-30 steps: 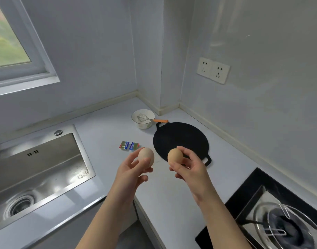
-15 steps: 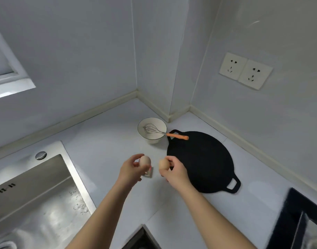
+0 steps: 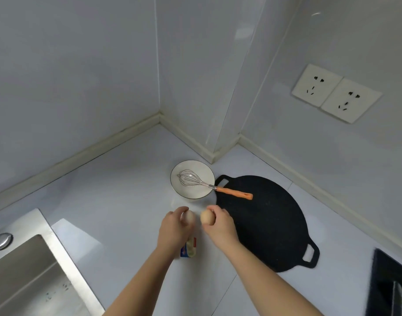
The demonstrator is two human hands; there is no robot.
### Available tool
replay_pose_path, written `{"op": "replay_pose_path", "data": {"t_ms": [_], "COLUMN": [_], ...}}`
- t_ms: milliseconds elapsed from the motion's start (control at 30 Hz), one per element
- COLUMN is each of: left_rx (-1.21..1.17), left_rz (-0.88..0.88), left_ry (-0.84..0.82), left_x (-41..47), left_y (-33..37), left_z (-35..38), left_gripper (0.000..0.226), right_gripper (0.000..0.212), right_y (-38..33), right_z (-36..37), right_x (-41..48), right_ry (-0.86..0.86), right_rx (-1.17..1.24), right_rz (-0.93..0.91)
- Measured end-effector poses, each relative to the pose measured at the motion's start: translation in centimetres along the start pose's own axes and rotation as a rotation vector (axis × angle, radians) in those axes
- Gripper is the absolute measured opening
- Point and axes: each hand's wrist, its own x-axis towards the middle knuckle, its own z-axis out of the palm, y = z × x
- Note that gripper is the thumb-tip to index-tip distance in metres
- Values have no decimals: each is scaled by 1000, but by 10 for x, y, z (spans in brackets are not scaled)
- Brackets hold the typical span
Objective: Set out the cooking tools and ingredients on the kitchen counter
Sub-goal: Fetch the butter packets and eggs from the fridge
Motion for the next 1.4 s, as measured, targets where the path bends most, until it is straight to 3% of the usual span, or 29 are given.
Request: {"op": "replay_pose_path", "data": {"t_ms": [400,533,700,800,900,1100,1400], "left_rx": [-41,-107,-55,-22,-26,-86,-100], "left_rz": [28,-2,99,208,314,570,751], "left_ry": [-19,55,73,21,-45,-165,-523], "left_x": [4,-11,-54,-96,-141,-235,-439], "left_y": [2,4,21,41,68,124,161], "left_z": [11,3,-5,2,18,69,194], "left_gripper": [61,69,42,23,18,18,25], "right_gripper": [63,69,58,47,36,29,18], "right_y": [2,11,28,42,69,142,285], "right_z": [-2,-14,-38,-59,-88,-142,-208], "right_x": [2,-18,-66,-105,-153,-262,-480], "right_ry": [-16,-2,51,136,254,520,908], "right_rx": [-56,34,220,327,471,659,779], "right_rz": [-24,-25,0,7,4,24,137]}}
